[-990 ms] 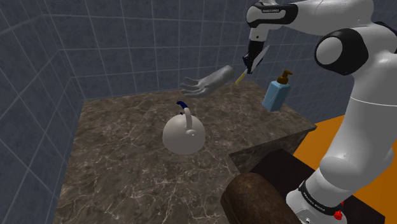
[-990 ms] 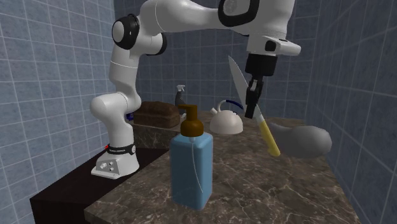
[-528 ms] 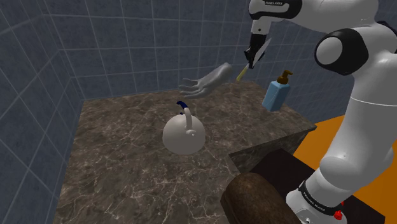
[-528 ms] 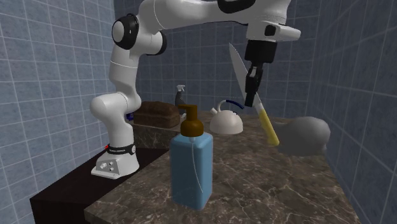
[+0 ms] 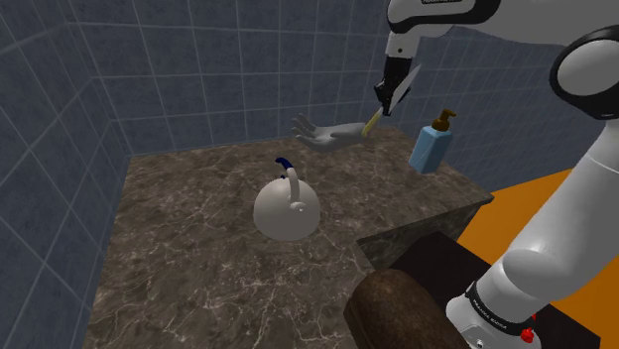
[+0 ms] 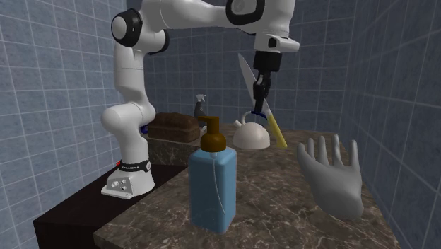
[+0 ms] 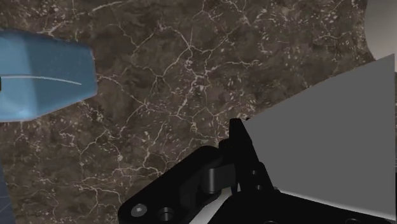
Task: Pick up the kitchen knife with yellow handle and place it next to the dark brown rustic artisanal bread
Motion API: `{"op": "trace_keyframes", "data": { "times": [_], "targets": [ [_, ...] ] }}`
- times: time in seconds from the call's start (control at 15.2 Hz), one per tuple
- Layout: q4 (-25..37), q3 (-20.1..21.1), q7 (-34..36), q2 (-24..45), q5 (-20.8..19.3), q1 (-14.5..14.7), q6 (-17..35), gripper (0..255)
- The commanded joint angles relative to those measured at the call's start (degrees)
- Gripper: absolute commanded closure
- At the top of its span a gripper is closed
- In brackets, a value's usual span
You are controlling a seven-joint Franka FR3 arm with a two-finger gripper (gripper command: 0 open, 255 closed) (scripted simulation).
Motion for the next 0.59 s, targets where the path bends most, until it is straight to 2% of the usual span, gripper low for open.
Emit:
{"op": "trace_keyframes", "data": {
  "times": [0.0,0.53],
  "targets": [
    [-3.94,1.12,2.49,-3.35,-0.21,1.32,0.8,255],
    [-16.4,6.43,12.05,-14.21,0.64,5.73,3.23,255]
  ]
}}
